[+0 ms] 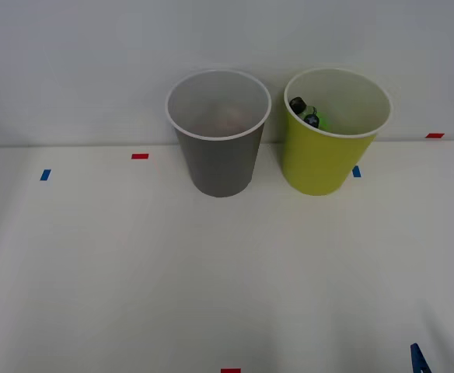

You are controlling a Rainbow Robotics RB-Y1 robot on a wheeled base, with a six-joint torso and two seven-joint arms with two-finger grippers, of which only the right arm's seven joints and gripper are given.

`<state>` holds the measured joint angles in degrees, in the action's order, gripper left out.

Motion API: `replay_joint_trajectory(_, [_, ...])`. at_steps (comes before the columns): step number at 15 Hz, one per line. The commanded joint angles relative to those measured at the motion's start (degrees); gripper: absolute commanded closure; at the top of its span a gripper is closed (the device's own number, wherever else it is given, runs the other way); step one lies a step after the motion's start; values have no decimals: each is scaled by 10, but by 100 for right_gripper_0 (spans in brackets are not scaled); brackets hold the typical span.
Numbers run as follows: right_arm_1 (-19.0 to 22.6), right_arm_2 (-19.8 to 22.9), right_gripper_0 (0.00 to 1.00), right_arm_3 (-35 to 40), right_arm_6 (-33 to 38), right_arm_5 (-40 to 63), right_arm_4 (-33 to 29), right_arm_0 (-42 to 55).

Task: Put cans in the gray bin, plastic bottles in the light green bin

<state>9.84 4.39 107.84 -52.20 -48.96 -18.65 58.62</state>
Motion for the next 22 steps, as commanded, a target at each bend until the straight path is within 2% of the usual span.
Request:
replay_joint_trajectory(1, [0, 0, 0, 0, 0, 0, 0, 0])
replay_joint_trajectory(22, [0, 0, 0, 0, 0, 0, 0, 0])
